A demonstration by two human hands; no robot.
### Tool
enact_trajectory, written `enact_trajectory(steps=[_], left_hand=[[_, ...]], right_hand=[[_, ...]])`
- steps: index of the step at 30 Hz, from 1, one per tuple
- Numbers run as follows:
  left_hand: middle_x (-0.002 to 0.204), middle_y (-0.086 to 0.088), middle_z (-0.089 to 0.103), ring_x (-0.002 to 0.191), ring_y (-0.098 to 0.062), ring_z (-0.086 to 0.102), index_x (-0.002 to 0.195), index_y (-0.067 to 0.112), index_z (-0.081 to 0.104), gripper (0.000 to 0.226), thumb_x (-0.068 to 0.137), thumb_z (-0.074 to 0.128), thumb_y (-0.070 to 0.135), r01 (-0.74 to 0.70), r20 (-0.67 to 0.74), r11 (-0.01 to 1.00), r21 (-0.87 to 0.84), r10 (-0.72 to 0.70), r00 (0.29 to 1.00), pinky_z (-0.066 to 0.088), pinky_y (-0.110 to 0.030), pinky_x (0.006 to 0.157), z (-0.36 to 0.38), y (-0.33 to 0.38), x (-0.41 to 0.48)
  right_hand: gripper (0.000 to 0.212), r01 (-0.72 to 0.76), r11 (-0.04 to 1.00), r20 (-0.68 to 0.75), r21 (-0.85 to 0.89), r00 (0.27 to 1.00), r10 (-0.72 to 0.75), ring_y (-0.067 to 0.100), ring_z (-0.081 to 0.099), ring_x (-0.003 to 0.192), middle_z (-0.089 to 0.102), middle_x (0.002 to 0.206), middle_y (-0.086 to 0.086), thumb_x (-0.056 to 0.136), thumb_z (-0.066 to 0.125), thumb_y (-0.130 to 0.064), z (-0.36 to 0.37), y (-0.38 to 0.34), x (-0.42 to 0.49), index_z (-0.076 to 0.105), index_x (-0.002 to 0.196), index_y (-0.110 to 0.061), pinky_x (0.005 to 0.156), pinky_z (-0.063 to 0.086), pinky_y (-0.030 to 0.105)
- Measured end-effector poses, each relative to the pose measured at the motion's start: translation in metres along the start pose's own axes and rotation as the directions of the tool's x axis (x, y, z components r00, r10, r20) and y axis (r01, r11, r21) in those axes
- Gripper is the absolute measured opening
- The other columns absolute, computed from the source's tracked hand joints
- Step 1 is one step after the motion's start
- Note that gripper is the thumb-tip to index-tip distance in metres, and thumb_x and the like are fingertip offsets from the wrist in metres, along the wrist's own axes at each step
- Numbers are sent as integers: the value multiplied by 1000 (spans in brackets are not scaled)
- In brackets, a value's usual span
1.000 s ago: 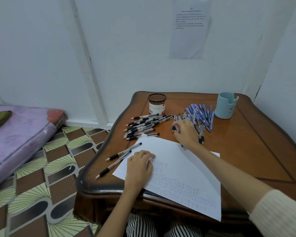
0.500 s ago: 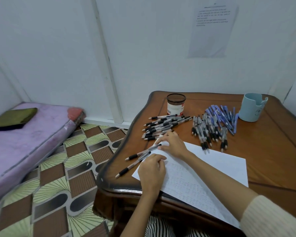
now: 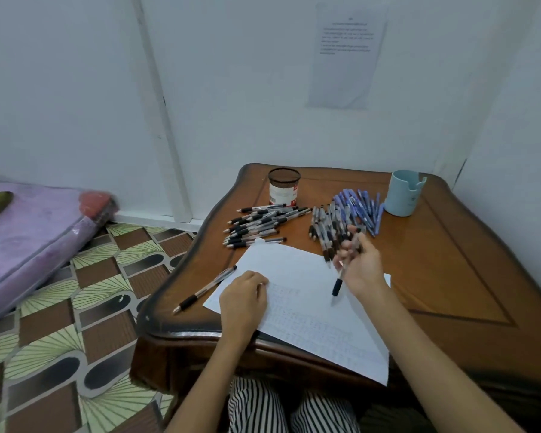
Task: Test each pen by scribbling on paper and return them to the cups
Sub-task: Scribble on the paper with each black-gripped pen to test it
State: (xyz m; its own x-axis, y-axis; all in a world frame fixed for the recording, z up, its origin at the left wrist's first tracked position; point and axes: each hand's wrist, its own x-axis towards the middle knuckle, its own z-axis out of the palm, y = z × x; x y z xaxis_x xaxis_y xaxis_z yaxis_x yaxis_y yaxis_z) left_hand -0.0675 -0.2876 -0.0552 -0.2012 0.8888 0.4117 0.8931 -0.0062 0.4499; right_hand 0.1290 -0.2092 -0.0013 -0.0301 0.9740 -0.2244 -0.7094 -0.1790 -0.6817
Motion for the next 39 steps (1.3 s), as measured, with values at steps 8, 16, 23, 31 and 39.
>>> enact_trajectory(steps=[8,16,23,31,39], left_hand=[[144,2,44,142,-19,26,129,23,57,44,95,33,38,-73,130,997,-12,74,989,16,-41,115,3,-1,-25],[139,3,51,135,-16,40,129,24,58,54,91,25,45,-186,109,982,-20,187,976,22,-36,111,3,-5,-48],[132,1,58,129,-20,48,124,22,62,48,90,31,37,-191,80,982,1,191,978,32,-42,107,2,-2,-49],[133,2,57,130,-18,47,125,23,61,49,90,30,37,-187,91,982,16,184,979,32,-40,107,1,-1,-49],[130,2,59,126,-19,50,122,23,63,46,90,32,34,-199,72,979,46,195,978,36,-41,105,1,0,-49]], right_hand=[[30,-51,988,-46,145,997,59,8,20,25,31,39,-3,64,42,-30,-37,-9,-33,45,39,-13,34,14,7],[27,-24,943,2,331,1000,25,6,27,31,36,48,-3,79,47,-29,-46,19,-50,50,59,-12,30,16,16],[43,-14,990,46,-138,999,21,8,37,36,33,40,-3,99,29,-30,-30,22,-41,56,74,-8,38,33,16],[56,85,789,222,-609,973,67,13,68,61,72,76,2,98,29,-51,-4,24,-26,70,93,-13,44,44,17],[17,169,723,226,-670,974,-18,14,55,53,56,63,6,94,56,-14,-5,49,-23,54,77,-13,43,46,19]])
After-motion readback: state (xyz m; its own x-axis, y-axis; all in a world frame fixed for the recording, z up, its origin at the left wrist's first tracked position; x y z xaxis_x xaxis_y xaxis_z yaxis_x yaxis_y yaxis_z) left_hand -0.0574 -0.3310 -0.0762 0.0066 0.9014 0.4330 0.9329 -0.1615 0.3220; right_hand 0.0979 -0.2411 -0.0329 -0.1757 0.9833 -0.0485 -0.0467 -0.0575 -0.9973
